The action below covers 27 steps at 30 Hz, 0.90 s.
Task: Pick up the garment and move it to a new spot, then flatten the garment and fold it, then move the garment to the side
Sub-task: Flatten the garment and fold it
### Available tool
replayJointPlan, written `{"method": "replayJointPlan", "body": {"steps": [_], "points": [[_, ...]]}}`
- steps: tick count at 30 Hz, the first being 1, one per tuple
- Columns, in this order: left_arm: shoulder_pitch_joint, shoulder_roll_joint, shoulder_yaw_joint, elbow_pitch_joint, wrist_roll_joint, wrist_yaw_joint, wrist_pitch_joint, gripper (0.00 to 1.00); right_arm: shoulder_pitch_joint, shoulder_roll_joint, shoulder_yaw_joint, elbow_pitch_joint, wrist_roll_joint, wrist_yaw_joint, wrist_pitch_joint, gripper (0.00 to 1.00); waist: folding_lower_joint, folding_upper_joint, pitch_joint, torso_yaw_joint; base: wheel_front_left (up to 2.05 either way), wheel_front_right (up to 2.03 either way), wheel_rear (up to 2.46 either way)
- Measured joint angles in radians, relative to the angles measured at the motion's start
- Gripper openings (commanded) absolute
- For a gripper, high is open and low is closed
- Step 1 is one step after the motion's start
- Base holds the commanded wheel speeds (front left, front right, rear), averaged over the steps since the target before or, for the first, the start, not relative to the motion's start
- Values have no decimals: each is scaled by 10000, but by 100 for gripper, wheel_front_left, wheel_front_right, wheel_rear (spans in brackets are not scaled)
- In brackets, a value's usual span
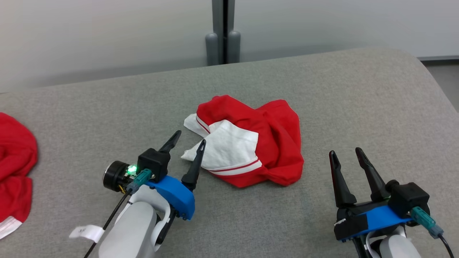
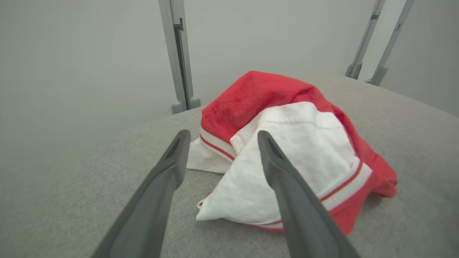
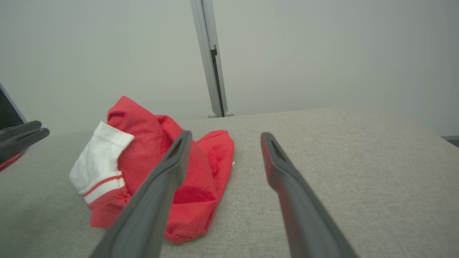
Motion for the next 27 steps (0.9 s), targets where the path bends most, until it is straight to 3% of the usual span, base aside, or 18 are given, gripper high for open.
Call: {"method": "replayJointPlan", "body": {"steps": [10,23,25,27], "points": [[-1054,431,-1829,2031,-1296,-8,203,100,-371,-4,-6,2,-2,0,2,100,0,0,528,-479,0,0,0],[-2181,309,-4149,4069,-2610,-8,794,99,-454,-2,-15,40,-2,0,2,100,0,0,729,-851,0,0,0],[-2284,299,-4420,4280,-2800,-6,911,6,-454,-4,-48,40,-4,0,2,100,0,0,708,-851,0,0,0],[-2349,253,-4627,4445,-3024,-8,965,0,-449,-2,-94,36,-6,0,2,100,0,0,668,-821,0,0,0]]}}
